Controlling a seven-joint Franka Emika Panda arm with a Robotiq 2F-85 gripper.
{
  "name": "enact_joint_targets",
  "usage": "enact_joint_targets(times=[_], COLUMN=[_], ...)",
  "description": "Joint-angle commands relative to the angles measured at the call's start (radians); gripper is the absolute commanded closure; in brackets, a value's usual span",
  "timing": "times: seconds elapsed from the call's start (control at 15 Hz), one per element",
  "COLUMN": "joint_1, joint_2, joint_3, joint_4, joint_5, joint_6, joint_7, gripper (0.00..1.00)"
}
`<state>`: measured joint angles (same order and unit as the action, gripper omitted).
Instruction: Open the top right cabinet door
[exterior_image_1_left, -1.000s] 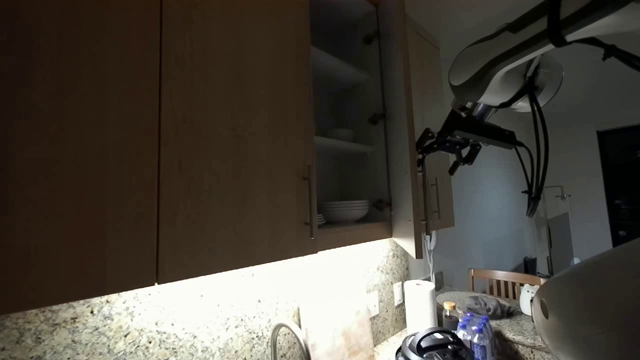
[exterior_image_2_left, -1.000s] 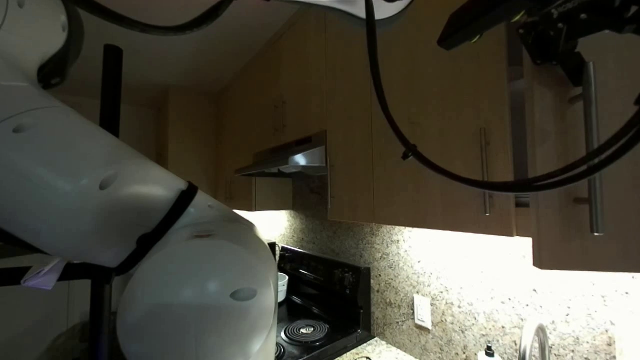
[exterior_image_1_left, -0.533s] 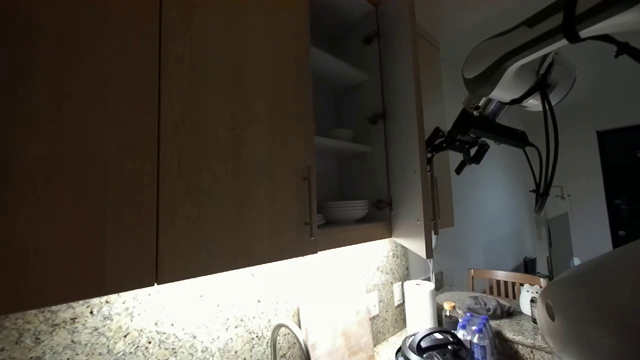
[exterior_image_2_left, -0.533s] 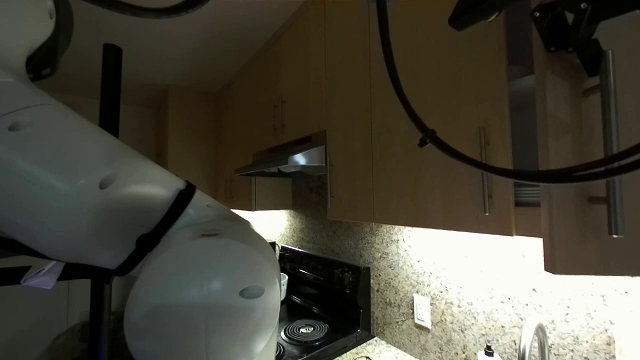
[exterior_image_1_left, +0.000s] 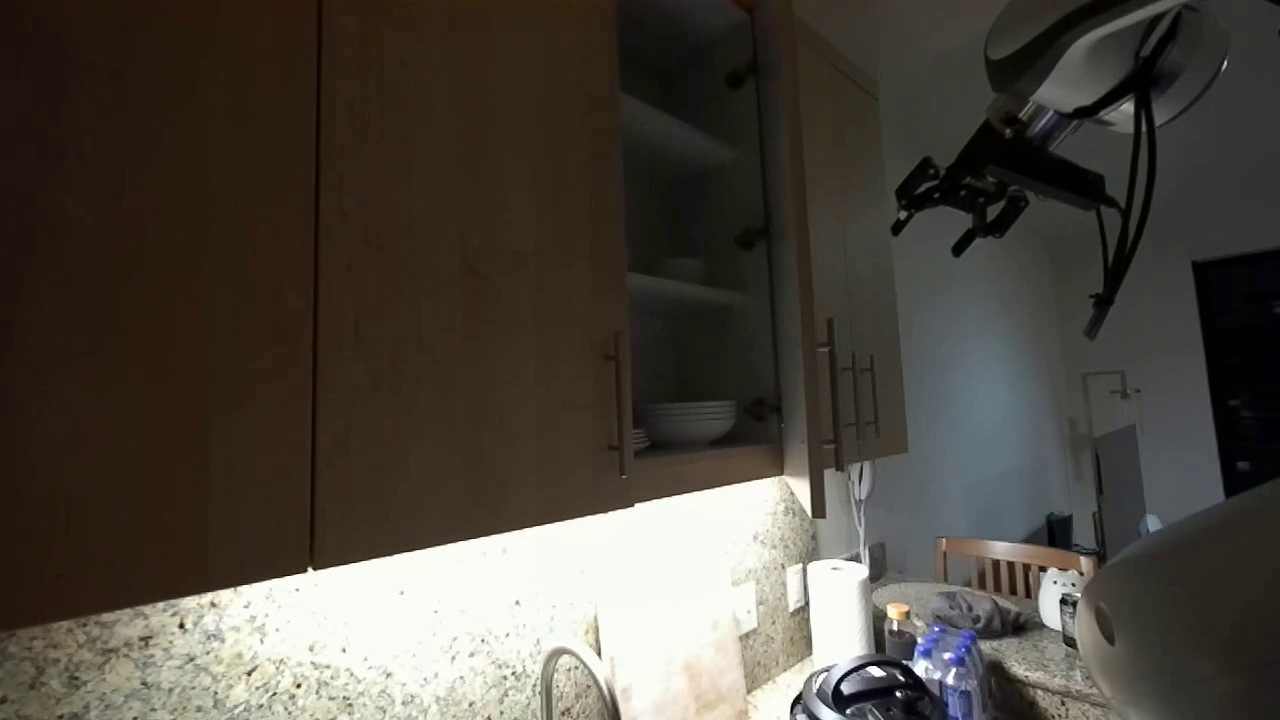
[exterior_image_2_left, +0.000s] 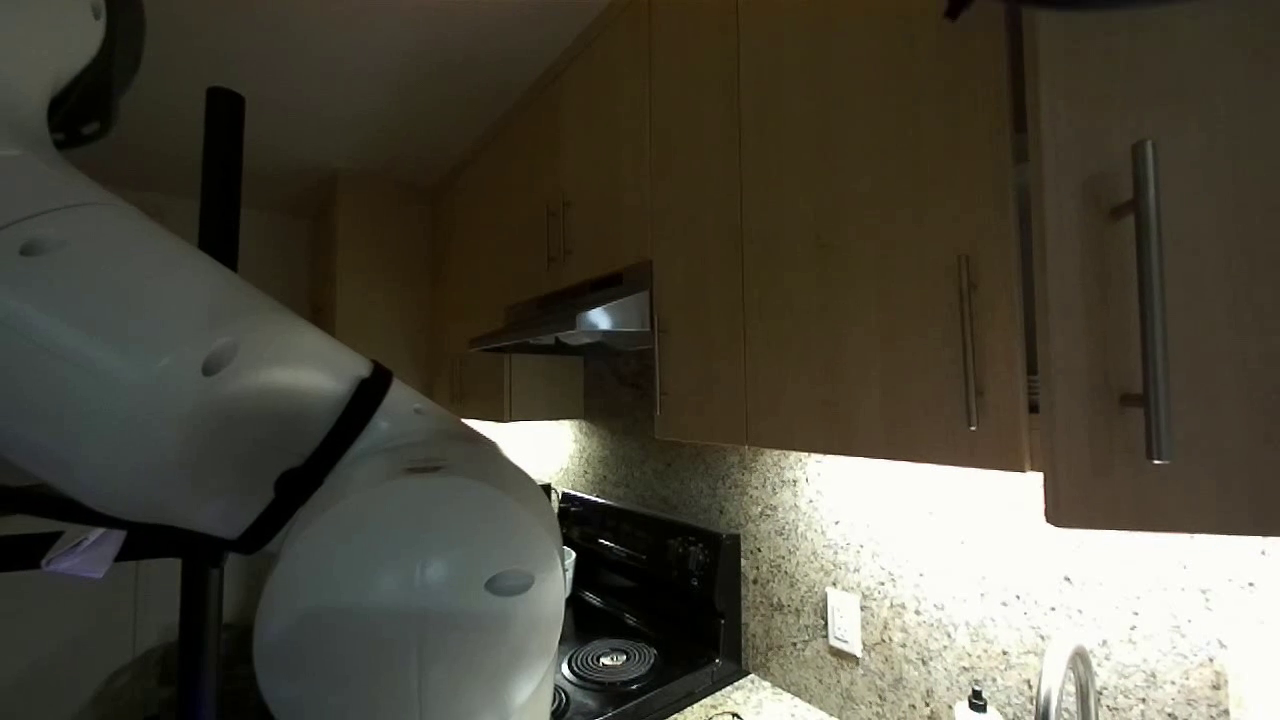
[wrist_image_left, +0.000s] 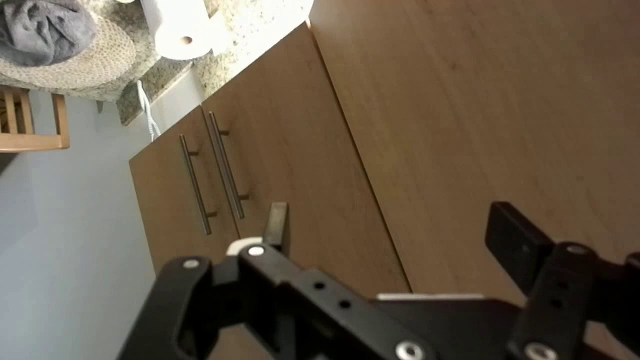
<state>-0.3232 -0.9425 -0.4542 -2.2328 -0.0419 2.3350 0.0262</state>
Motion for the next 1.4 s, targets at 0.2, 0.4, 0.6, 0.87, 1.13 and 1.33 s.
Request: enact_joint_targets(times=[0.2,0.4,0.6,0.87,1.13,1.33], joint_1=[-0.012,-0.021,-0.032,-0.049,-0.049,-0.042], joint_2=[0.063,0.073,0.081,0.089,0.093,0.095], joint_3=[0.013,0.027,0.044,0.069,0.099,0.121], joint_4=[0.076,0.073,0.063,0.047,0.024,0.012], joint_5=[-0.005,-0.022,-0.046,-0.101,-0.147,-0.16], joint_6=[0.024,0.042,0.057,0.058,0.051,0.043], joint_7=[-0.027,-0.03,-0.035,-0.037,-0.037,-0.039], gripper=[0.0,0.0,0.0,0.0,0.0,0.0])
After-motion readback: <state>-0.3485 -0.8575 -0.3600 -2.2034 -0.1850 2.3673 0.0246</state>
